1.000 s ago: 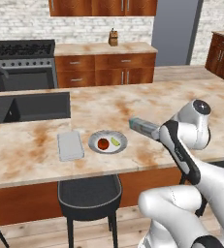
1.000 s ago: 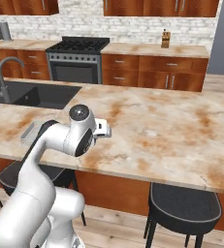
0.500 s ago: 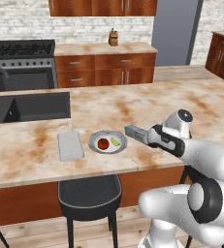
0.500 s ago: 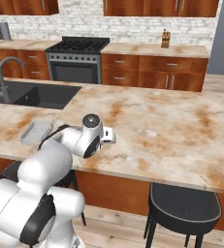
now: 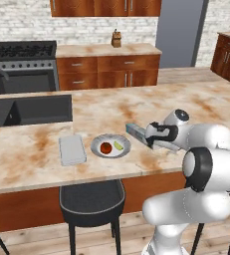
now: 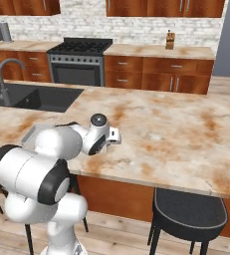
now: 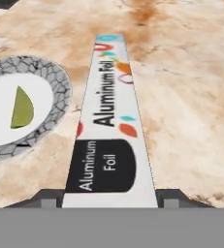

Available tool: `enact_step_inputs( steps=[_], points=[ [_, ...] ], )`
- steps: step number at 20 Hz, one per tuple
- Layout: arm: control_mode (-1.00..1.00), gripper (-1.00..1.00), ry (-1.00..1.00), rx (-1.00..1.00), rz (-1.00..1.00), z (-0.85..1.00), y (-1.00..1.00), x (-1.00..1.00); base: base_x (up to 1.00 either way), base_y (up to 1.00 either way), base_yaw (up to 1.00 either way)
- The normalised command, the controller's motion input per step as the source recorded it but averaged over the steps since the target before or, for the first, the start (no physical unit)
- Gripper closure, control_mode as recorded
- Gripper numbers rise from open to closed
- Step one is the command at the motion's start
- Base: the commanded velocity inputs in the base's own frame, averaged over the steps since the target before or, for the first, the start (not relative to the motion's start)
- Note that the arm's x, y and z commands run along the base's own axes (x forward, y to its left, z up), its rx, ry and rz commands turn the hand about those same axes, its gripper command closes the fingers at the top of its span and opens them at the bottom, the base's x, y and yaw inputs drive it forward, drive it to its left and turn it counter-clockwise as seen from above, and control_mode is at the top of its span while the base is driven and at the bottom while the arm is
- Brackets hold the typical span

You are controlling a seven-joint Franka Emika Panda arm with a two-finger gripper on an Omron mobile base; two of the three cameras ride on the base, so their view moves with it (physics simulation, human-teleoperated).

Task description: Retrieve the tupperware and aluminum foil from the cabinet and place them on the dining counter near the plate with tomato and lemon wedge to prepare for storing leftovers.

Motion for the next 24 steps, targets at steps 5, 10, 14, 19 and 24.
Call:
enact_step_inputs(
  steps=[5, 10, 14, 19, 24],
  points=[
    [-1.00, -1.00, -0.01, -0.01, 0.00, 1.00, 0.16, -0.10, 0.00, 0.00, 0.00],
    [-1.00, -1.00, 0.01, -0.09, 0.00, 0.98, 0.26, -0.66, 0.00, 0.00, 0.00],
    [-1.00, -1.00, -0.09, -0.09, 0.00, 0.78, 0.33, -1.00, 0.00, 0.00, 0.00],
    [-1.00, -1.00, -0.25, -0.07, 0.04, 0.45, 0.24, -1.00, 0.00, 0.00, 0.00],
    [-1.00, -1.00, -0.20, 0.23, 0.04, 0.00, -0.48, -0.69, 0.00, 0.00, 0.00]
  ],
)
